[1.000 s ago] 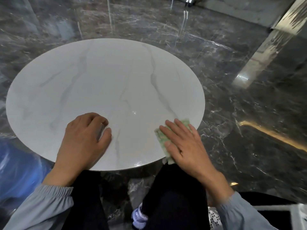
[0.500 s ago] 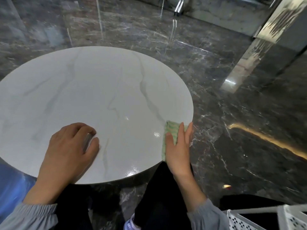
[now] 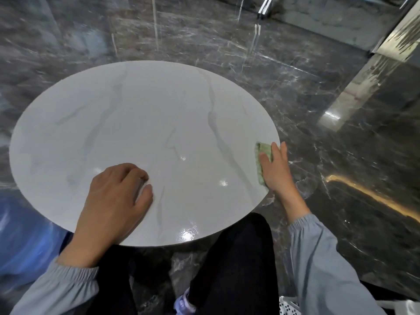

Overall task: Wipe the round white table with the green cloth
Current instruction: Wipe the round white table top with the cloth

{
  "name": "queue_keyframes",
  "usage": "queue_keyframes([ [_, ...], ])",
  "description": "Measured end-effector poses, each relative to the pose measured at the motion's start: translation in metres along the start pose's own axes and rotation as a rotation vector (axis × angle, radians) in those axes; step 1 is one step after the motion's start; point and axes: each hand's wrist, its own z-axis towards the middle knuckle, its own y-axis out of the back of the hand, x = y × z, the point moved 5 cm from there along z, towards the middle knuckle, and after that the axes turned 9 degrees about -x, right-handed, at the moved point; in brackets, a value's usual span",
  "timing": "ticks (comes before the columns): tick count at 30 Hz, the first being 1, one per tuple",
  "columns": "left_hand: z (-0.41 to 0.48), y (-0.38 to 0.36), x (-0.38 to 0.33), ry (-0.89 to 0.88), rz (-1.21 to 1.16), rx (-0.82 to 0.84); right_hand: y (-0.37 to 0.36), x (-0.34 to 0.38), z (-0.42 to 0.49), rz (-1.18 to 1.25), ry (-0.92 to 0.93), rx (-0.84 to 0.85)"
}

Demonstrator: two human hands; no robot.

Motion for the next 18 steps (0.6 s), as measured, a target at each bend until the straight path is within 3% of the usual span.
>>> queue_keyframes([
  [4,-0.001,0.000,0.002,0.008,0.003,0.011,-0.006,-0.003,-0.035,0.107,-0.041,-0.128],
  [9,0.000,0.000,-0.001,-0.005,0.018,0.012,-0.037,0.004,-0.147,0.384,-0.151,-0.289],
  [13,0.000,0.000,0.000,0.002,0.020,0.017,-0.063,0.027,-0.208,0.450,-0.178,-0.270],
  [18,-0.002,-0.001,0.001,-0.004,0.005,0.004,-0.058,0.025,-0.195,0.438,-0.144,-0.273],
])
